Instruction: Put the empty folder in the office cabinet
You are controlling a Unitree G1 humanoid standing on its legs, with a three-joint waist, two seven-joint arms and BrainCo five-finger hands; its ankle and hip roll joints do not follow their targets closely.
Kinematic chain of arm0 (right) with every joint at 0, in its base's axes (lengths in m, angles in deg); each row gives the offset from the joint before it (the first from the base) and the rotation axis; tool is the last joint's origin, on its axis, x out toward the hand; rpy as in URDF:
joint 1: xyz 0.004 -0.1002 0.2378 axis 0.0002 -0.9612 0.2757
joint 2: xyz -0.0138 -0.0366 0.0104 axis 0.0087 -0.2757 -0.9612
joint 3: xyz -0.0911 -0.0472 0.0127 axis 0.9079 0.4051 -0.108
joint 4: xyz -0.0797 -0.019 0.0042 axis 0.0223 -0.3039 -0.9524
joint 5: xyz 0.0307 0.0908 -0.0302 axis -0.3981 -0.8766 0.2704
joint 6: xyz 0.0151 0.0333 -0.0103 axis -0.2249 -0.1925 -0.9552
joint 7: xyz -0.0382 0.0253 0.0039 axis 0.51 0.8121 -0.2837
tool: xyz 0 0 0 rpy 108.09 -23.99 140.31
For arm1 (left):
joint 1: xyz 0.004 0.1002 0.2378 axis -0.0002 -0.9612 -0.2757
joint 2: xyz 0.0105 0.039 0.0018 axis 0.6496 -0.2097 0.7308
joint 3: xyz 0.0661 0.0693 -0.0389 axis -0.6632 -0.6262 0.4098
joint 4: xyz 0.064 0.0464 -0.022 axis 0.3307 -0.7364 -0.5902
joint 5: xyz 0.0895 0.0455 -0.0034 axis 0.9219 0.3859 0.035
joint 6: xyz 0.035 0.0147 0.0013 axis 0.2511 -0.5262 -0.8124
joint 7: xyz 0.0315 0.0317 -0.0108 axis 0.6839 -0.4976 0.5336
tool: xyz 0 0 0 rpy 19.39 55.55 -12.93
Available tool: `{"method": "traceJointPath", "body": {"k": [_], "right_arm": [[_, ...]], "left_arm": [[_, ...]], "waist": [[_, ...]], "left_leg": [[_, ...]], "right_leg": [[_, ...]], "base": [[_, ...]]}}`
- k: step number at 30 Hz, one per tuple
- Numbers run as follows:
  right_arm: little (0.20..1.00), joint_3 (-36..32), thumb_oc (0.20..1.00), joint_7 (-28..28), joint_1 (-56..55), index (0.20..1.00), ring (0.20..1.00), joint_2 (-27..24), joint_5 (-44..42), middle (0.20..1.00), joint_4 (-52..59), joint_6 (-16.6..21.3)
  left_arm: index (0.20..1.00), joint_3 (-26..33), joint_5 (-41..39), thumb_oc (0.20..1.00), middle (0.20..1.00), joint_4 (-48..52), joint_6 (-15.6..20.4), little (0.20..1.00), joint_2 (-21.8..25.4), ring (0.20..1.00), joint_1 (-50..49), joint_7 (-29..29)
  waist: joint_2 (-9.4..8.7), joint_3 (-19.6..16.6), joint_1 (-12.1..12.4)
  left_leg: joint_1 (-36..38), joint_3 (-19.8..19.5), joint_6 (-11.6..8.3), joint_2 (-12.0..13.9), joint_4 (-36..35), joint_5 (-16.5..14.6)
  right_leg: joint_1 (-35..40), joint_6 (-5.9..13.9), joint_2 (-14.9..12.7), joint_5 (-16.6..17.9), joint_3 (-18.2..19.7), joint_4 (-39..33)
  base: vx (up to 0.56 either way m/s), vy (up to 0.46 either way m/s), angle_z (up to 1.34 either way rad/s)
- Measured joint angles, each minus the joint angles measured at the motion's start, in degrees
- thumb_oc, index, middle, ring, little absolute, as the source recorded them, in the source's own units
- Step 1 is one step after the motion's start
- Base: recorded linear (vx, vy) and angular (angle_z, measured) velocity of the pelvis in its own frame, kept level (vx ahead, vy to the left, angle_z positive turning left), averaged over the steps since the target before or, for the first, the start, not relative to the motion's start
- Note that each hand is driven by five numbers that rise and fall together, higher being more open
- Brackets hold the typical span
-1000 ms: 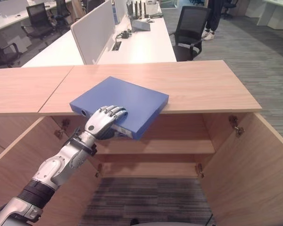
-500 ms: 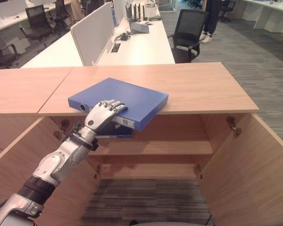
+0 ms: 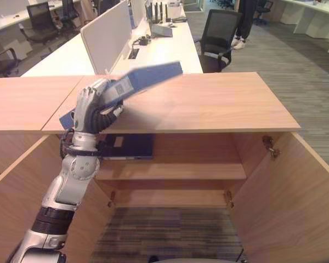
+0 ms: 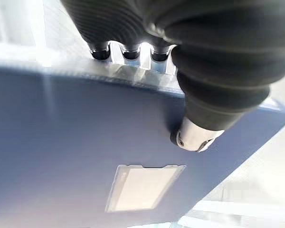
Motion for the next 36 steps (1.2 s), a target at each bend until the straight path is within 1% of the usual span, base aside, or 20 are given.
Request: {"method": "traceJointPath", "body": {"k": [3,4,5,6,7,8,9,12,15,17,19,22,23,25,26,28,29,31,32,36], "right_arm": [[1.000,0.0,1.000,0.0,0.8,1.000,1.000,0.0,0.0,1.000,0.1,-0.3],[1.000,0.0,1.000,0.1,1.1,1.000,1.000,0.0,0.0,1.000,0.1,-0.3],[1.000,0.0,1.000,0.1,1.1,1.000,1.000,0.0,0.0,1.000,0.1,-0.4],[1.000,0.0,1.000,0.2,1.2,1.000,1.000,-0.1,0.0,1.000,0.1,-0.4],[1.000,0.0,1.000,0.5,1.6,1.000,1.000,-0.1,0.0,1.000,0.2,-0.4],[1.000,0.0,1.000,0.8,1.6,1.000,1.000,-0.1,0.0,1.000,0.3,-0.4],[1.000,0.0,1.000,1.3,2.1,1.000,1.000,-0.4,0.1,1.000,0.3,-0.5],[1.000,0.0,1.000,1.8,2.4,1.000,1.000,-1.2,0.1,1.000,0.3,-0.4],[1.000,0.0,1.000,2.3,2.6,1.000,1.000,-1.3,0.1,1.000,0.3,-0.4],[1.000,0.1,1.000,2.6,2.6,1.000,1.000,-1.3,0.2,1.000,0.0,-0.4],[1.000,0.1,1.000,2.8,2.7,1.000,1.000,-1.3,0.3,1.000,0.0,-0.4],[1.000,0.1,1.000,3.6,2.6,1.000,1.000,-1.4,0.7,1.000,-0.1,-0.3],[1.000,0.6,1.000,4.0,2.6,1.000,1.000,-1.4,1.8,1.000,-0.2,-0.3],[1.000,0.6,1.000,4.4,2.8,1.000,1.000,-1.5,2.5,1.000,-0.3,-0.3],[1.000,0.6,1.000,4.8,2.8,1.000,1.000,-1.5,2.5,1.000,-0.4,-0.3],[1.000,0.8,1.000,5.1,3.0,1.000,1.000,-1.5,2.8,1.000,-1.4,-0.3],[1.000,1.8,1.000,5.3,3.1,1.000,1.000,-1.6,2.9,1.000,-1.8,-0.3],[1.000,2.2,1.000,5.6,3.1,1.000,1.000,-1.6,2.9,1.000,-1.8,-0.3],[1.000,2.2,1.000,5.9,3.2,1.000,1.000,-1.6,2.9,1.000,-1.8,-0.3],[1.000,2.2,1.000,6.0,3.7,1.000,1.000,-1.6,2.7,1.000,-1.4,-0.3]], "left_arm": [[0.200,1.2,-5.5,0.200,0.200,2.3,0.8,0.200,0.0,0.200,-0.3,0.3],[0.200,2.9,-9.2,0.200,0.200,3.7,1.9,0.200,-0.2,0.200,-1.6,-0.6],[0.200,4.7,-14.9,0.200,0.200,4.5,3.7,0.200,-0.9,0.200,-2.2,-1.8],[0.200,5.4,-17.1,0.200,0.200,4.9,4.0,0.200,-1.4,0.200,-2.3,-2.3],[0.200,7.3,-22.9,0.200,0.200,6.1,4.5,0.200,-2.3,0.200,-3.8,-4.7],[0.200,7.9,-26.1,0.200,0.200,7.2,4.9,0.200,-2.7,0.200,-5.0,-6.0],[0.200,9.3,-30.3,0.200,0.200,7.5,5.0,0.200,-2.3,0.200,-5.6,-8.6],[0.200,10.1,-38.2,0.200,0.200,8.5,6.1,0.200,-2.1,0.200,-8.0,-13.4],[0.200,10.1,-42.3,0.200,0.200,8.5,6.2,0.200,-2.1,0.200,-9.0,-16.6],[0.200,10.1,-47.1,0.200,0.200,8.5,6.2,0.200,-2.1,0.200,-10.1,-20.6],[0.200,10.1,-50.1,0.200,0.200,8.5,6.2,0.200,-1.8,0.200,-10.8,-23.6],[0.200,10.1,-53.8,0.200,0.200,8.5,6.1,0.200,-1.5,0.200,-11.7,-26.7],[0.200,10.1,-58.3,0.200,0.200,8.5,5.7,0.200,-1.5,0.200,-12.5,-30.2],[0.200,10.1,-60.5,0.200,0.200,8.5,5.4,0.200,-1.1,0.200,-13.3,-32.1],[0.200,10.1,-61.7,0.200,0.200,8.5,4.6,0.200,-0.6,0.200,-13.6,-33.1],[0.200,9.6,-63.5,0.200,0.200,8.4,3.5,0.200,1.1,0.200,-13.9,-34.8],[0.200,8.7,-65.5,0.200,0.200,8.2,2.2,0.200,3.3,0.200,-14.7,-37.1],[0.200,7.8,-66.2,0.200,0.200,8.0,1.1,0.200,3.7,0.200,-15.6,-38.6],[0.200,6.1,-66.8,0.200,0.200,7.6,-0.1,0.200,4.6,0.200,-15.8,-39.2],[0.200,1.9,-67.0,0.200,0.200,6.9,-2.6,0.200,4.9,0.200,-17.8,-40.5]], "waist": [[-0.13,0.1,0.1],[-0.13,0.1,-0.1],[-0.13,0.1,0.2],[-0.13,0.1,0.4],[-0.03,0.1,1.0],[-0.01,0.1,1.1],[0.13,0.2,2.0],[0.40,0.2,2.4],[0.54,0.2,3.2],[0.73,0.1,3.3],[0.96,0.0,3.3],[1.20,-0.2,3.3],[1.54,0.0,3.3],[1.81,0.2,3.3],[1.91,0.2,3.3],[2.00,0.3,3.4],[2.16,0.2,3.4],[2.30,0.1,3.3],[2.30,0.1,3.3],[2.44,0.1,3.3]], "left_leg": [[0.0,0.0,0.00,0.0,0.0,0.0],[0.0,0.1,0.00,0.0,0.0,0.0],[0.1,0.0,0.20,0.0,0.0,0.1],[0.1,0.0,0.22,0.0,0.0,0.2],[0.0,-0.1,0.32,-0.1,0.0,0.2],[0.0,-0.3,0.09,-0.1,0.0,0.1],[-0.1,-0.6,0.00,-0.1,0.0,0.0],[-0.1,-0.9,0.07,-0.2,0.0,-0.2],[-0.1,-1.0,0.07,-0.2,0.0,-0.2],[-0.1,-1.2,0.08,-0.3,0.0,-0.2],[-0.1,-1.3,0.08,-0.3,0.0,-0.2],[0.0,-1.5,0.08,-0.3,0.0,-0.2],[0.0,-1.7,0.05,-0.3,0.0,-0.2],[0.1,-1.8,0.04,-0.3,0.0,-0.2],[0.1,-1.8,0.04,-0.3,0.0,-0.2],[0.1,-1.9,0.01,-0.3,0.0,-0.2],[0.1,-1.9,0.00,-0.3,0.0,-0.2],[0.2,-1.9,0.00,-0.3,0.0,-0.2],[0.2,-1.9,0.00,-0.3,0.0,-0.2],[0.3,-1.9,0.01,-0.3,0.0,-0.2]], "right_leg": [[0.0,0.00,0.0,0.0,0.0,0.0],[0.0,-0.01,0.0,0.0,0.0,0.0],[0.1,-0.05,0.0,0.0,-0.1,0.0],[0.1,-0.05,0.0,0.0,-0.1,0.0],[0.1,-0.09,0.0,0.1,-0.1,0.0],[0.1,-0.09,0.0,0.0,-0.1,0.0],[0.3,-0.13,0.0,0.0,-0.3,0.0],[0.4,-0.18,-0.1,0.0,-0.7,0.0],[0.4,-0.20,-0.1,-0.1,-0.7,0.0],[0.5,-0.23,-0.1,-0.1,-0.9,0.0],[0.6,-0.24,-0.1,-0.1,-1.1,0.0],[0.7,-0.25,-0.1,-0.2,-1.3,0.0],[0.9,-0.26,-0.1,-0.2,-1.5,0.0],[1.0,-0.26,-0.1,-0.2,-1.5,0.0],[1.0,-0.26,-0.1,-0.2,-1.5,0.0],[1.0,-0.27,-0.1,-0.2,-1.6,0.0],[1.0,-0.27,-0.1,-0.2,-1.6,0.0],[1.0,-0.28,-0.1,-0.2,-1.5,0.0],[1.1,-0.28,-0.1,-0.2,-1.6,0.0],[1.2,-0.28,0.0,-0.2,-1.5,0.0]], "base": [[0.00,0.000,0.00],[0.00,0.000,0.00],[-0.04,0.014,0.02],[-0.03,0.017,0.02],[-0.04,0.024,0.04],[-0.02,0.018,0.08],[-0.02,0.021,0.11],[0.00,0.007,0.07],[0.00,0.003,0.02],[0.00,0.009,0.04],[0.00,0.006,0.02],[0.00,0.003,0.02],[0.00,0.006,0.05],[0.00,0.005,0.02],[0.00,0.000,0.00],[0.00,0.000,0.00],[0.00,0.000,0.00],[0.00,0.000,0.00],[0.00,0.000,0.00],[0.00,0.000,0.00]]}}
